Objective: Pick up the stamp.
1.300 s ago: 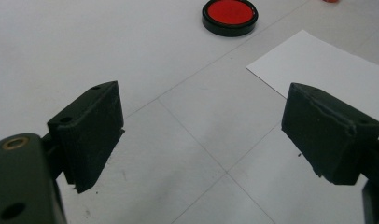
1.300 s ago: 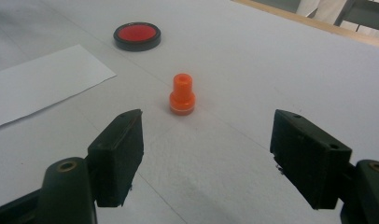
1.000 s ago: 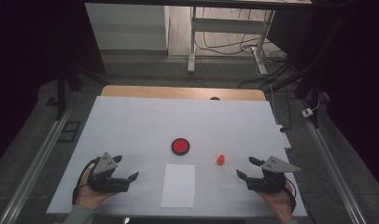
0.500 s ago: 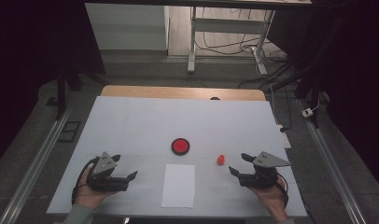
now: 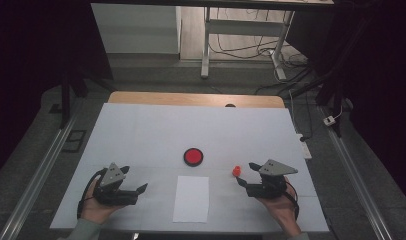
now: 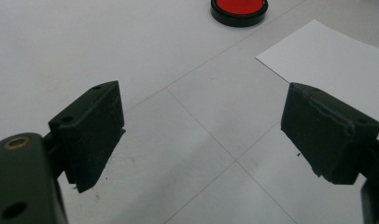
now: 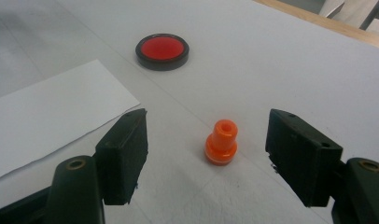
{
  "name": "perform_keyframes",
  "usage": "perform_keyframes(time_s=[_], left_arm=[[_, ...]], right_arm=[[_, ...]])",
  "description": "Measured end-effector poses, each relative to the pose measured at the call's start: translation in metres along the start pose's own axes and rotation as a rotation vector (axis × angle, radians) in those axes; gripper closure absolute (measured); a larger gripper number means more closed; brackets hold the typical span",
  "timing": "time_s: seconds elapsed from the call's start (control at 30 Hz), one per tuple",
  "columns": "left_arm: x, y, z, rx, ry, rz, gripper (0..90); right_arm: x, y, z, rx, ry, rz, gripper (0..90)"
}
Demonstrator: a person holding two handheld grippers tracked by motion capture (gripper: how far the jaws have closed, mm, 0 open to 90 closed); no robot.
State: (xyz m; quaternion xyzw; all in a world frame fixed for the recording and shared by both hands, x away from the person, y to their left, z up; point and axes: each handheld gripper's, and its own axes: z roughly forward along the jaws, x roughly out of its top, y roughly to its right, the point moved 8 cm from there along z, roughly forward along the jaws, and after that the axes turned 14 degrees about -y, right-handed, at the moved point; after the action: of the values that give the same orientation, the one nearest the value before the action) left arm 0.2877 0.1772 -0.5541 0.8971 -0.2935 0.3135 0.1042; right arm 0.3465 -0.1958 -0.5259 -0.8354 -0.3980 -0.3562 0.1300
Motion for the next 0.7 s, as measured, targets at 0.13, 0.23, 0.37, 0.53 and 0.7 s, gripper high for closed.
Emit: perform_keyframes(time_s=[0.13, 0.23, 0.37, 0.53, 0.7], left_arm=[[0.0, 0.0, 0.0, -0.001, -0.002, -0.004, 13.9], [0.0, 0.0, 0.0, 0.0, 0.0, -0.004, 13.9], [0.0, 0.001, 0.0, 0.002, -0.002, 0.0, 13.9], [-0.001, 0.0, 0.001, 0.002, -0.004, 0.001, 13.9], [-0.002, -0.001, 0.001, 0.002, -0.008, 0.0, 13.9]], right_arm=[[0.004, 0.002, 0.003, -0.006, -0.001, -0.003, 29.2], [0.008, 0.004, 0.005, -0.006, -0.001, 0.002, 29.2], [0.013, 0.009, 0.01, -0.013, -0.009, 0.003, 29.2], [0.018, 0.017, 0.027, -0.019, -0.029, 0.017, 29.8], [0.013, 0.017, 0.038, 0.003, -0.065, 0.036, 33.1]])
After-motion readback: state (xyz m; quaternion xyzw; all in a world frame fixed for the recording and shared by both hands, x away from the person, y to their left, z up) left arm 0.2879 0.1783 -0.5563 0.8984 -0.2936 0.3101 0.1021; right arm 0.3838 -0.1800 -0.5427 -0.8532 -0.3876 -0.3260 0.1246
